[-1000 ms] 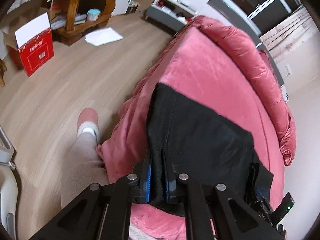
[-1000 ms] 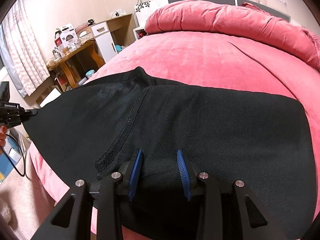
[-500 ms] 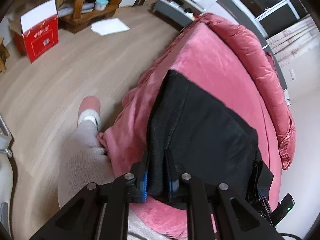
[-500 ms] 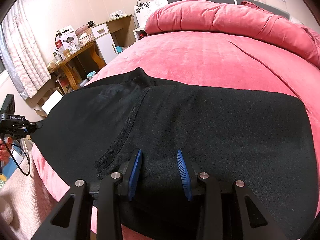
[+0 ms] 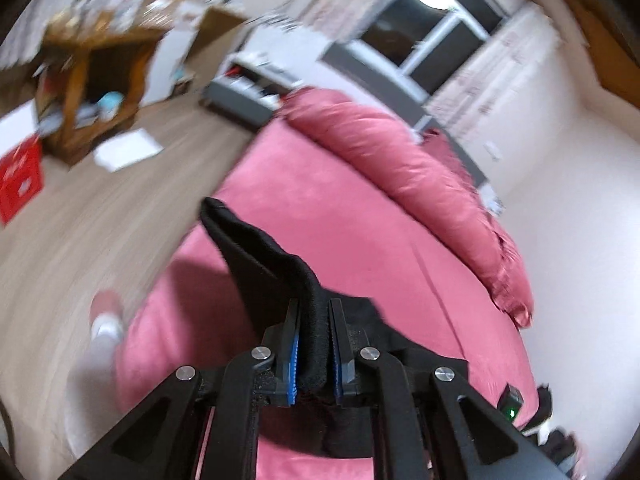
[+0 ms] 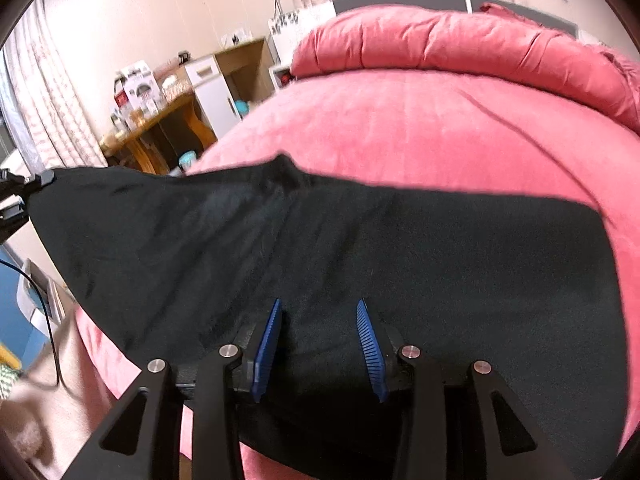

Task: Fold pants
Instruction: 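Fold the held edge over the trousers with the left gripper toward the right gripper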

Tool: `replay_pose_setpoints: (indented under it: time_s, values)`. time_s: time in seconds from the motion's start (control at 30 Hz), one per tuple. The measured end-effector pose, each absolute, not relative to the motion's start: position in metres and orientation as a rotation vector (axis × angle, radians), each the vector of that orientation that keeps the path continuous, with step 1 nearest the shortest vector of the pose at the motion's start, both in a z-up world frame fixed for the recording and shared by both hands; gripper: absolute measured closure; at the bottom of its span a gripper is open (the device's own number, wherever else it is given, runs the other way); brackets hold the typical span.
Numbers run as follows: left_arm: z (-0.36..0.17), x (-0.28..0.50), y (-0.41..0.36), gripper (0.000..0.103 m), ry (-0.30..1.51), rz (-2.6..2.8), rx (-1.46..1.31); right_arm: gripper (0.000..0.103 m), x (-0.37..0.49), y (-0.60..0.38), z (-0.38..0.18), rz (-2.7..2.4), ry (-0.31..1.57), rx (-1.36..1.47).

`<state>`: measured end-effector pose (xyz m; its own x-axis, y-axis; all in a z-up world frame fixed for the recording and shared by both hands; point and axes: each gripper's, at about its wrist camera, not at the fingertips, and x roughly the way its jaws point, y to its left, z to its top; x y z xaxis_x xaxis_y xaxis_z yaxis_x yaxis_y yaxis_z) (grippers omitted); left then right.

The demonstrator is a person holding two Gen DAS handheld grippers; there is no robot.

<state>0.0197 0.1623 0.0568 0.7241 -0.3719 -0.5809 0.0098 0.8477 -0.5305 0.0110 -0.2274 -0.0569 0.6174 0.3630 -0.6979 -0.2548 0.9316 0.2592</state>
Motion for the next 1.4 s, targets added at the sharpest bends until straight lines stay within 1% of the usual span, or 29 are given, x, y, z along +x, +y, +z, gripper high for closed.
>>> replay_pose_setpoints:
  time_s: [0.23, 0.33, 0.43, 0.5, 0.67, 0.8, 0.93, 1.0, 1.03, 1.1, 1.17, 1.3, 1.4]
  values:
    - [0.106, 0.027, 0.073, 0.092, 0.671, -0.489, -0.433, 0.060, 0.024, -0.274, -0.048, 0.345, 0.859, 0.385]
    - [0.112, 0.032, 0.031, 0.094, 0.692, -0.602, -0.402, 0.059, 0.022, -0.292, -0.040, 0.333, 0.840, 0.408]
    - [0.108, 0.036, -0.014, 0.095, 0.719, -0.693, -0.363, 0.056, 0.017, -0.307, -0.029, 0.326, 0.804, 0.408]
    - [0.103, 0.038, -0.044, 0.096, 0.742, -0.748, -0.350, 0.054, 0.013, -0.321, -0.022, 0.325, 0.776, 0.431]
    - [0.073, 0.040, -0.113, 0.096, 0.830, -0.838, -0.278, 0.053, 0.006, -0.354, -0.018, 0.286, 0.742, 0.496]
    - [0.042, 0.034, -0.172, 0.096, 0.904, -0.910, -0.199, 0.053, -0.002, -0.381, -0.028, 0.253, 0.739, 0.594]
    - [-0.006, 0.029, -0.217, 0.096, 0.995, -0.926, -0.084, 0.053, -0.005, -0.402, -0.045, 0.244, 0.756, 0.725]
    - [-0.027, 0.028, -0.223, 0.095, 1.072, -0.943, -0.107, 0.051, -0.007, -0.408, -0.052, 0.232, 0.769, 0.754]
    - [-0.035, 0.027, -0.221, 0.092, 1.103, -0.947, -0.135, 0.050, -0.008, -0.409, -0.053, 0.230, 0.771, 0.755]
    - [-0.044, 0.024, -0.211, 0.076, 1.136, -0.964, -0.199, 0.050, -0.008, -0.407, -0.053, 0.240, 0.772, 0.747]
    - [-0.042, 0.021, -0.199, 0.076, 1.122, -0.967, -0.208, 0.047, -0.007, -0.399, -0.051, 0.264, 0.769, 0.726]
    - [-0.021, 0.026, -0.154, 0.075, 1.007, -0.879, -0.215, 0.041, 0.000, -0.379, -0.050, 0.294, 0.789, 0.642]
    - [-0.010, 0.033, -0.115, 0.075, 0.922, -0.708, -0.198, 0.040, 0.007, -0.360, -0.052, 0.280, 0.826, 0.521]
